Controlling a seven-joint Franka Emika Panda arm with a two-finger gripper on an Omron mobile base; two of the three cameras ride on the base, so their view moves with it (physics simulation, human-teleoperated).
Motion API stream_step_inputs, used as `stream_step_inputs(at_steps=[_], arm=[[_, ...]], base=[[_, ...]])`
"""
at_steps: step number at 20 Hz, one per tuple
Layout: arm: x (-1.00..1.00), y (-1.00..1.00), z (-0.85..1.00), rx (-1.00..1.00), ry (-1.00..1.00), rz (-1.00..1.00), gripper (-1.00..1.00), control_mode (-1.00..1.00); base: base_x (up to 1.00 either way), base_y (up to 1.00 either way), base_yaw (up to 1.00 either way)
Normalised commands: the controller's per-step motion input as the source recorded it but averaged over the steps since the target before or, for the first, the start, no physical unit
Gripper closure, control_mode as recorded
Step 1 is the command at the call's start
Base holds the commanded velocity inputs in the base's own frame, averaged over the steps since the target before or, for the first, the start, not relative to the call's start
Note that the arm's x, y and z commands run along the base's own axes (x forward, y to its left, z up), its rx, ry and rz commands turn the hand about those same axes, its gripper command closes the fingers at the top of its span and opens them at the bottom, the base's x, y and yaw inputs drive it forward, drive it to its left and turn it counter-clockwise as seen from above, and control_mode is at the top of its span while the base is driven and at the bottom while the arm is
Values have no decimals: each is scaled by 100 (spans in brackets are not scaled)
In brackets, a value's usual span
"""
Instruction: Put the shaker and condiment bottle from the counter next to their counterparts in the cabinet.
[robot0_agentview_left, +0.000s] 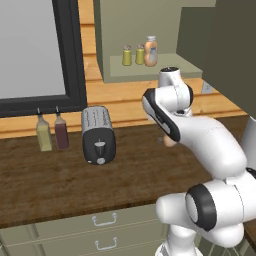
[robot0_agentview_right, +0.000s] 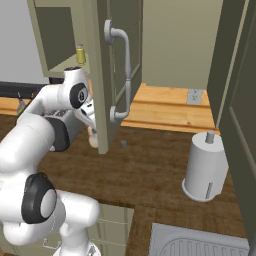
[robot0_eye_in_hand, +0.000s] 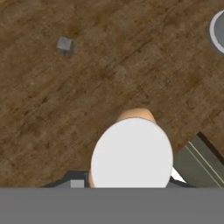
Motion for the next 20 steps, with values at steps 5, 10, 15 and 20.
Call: stream_step_inputs(at_steps=[5, 10, 15, 20], arm=[[0, 0, 60, 6, -5, 11, 100, -100], [-1, 0, 50, 1, -8, 11, 100, -100], [-4, 0, 40, 0, -13, 12, 100, -100], [-7, 0, 43, 0, -13, 15, 100, -100]], base=[[0, 0, 0], [0, 0, 0], [0, 0, 0], [0, 0, 0]])
